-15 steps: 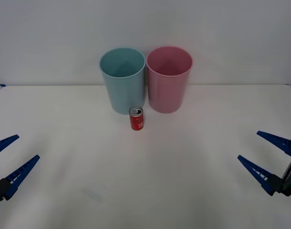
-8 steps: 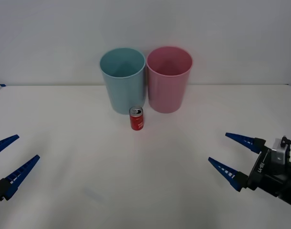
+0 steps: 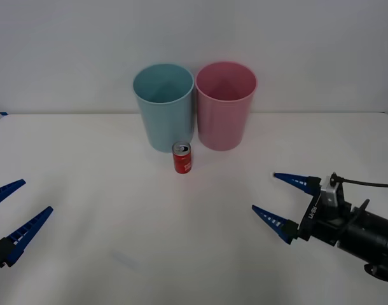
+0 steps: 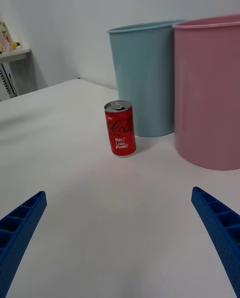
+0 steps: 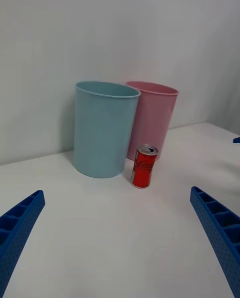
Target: Grasp the object on the table and drop it into the matching bin: aluminum can to the light blue bin, PET bottle to the pink bin.
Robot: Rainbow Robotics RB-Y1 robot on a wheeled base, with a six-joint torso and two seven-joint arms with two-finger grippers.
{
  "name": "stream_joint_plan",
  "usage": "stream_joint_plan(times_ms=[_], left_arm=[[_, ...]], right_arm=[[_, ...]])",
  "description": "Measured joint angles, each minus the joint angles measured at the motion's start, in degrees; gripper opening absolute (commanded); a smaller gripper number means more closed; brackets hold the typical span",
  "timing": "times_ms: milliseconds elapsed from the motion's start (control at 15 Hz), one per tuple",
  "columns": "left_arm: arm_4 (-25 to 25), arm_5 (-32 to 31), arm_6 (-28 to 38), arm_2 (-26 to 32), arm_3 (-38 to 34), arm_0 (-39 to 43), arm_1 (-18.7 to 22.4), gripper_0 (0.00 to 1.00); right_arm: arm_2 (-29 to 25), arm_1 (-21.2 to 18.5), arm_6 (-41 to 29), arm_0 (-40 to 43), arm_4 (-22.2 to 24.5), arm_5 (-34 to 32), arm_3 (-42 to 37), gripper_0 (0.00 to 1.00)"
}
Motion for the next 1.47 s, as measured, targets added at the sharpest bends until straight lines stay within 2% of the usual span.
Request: stream_joint_plan(times_ms=[133, 467, 667, 1067, 1467], left_arm=[[0.00, 0.00, 0.00, 0.00, 0.00, 0.00, 0.00, 1.00], [0.00, 0.00, 0.00, 0.00, 0.00, 0.00, 0.00, 1.00], [0.00, 0.00, 0.00, 0.00, 0.00, 0.00, 0.00, 1.00], [0.00, 0.00, 0.00, 0.00, 0.00, 0.00, 0.00, 1.00], [0.00, 0.00, 0.00, 0.00, 0.00, 0.00, 0.00, 1.00]], right_arm=[[1.70, 1.01, 0.55, -2.68, 0.40, 0.64, 2.74, 1.00], [2.06, 6.08, 1.14, -8.11, 5.79, 2.78, 7.74, 1.00], [3.60, 8.44, 1.23, -10.08, 8.14, 6.99, 8.70, 1.00], [10.67, 9.16, 0.57, -12.98, 9.04, 17.14, 8.73, 1.00], [18.34, 7.91, -2.12, -16.98, 9.28, 25.37, 9.24, 1.00]])
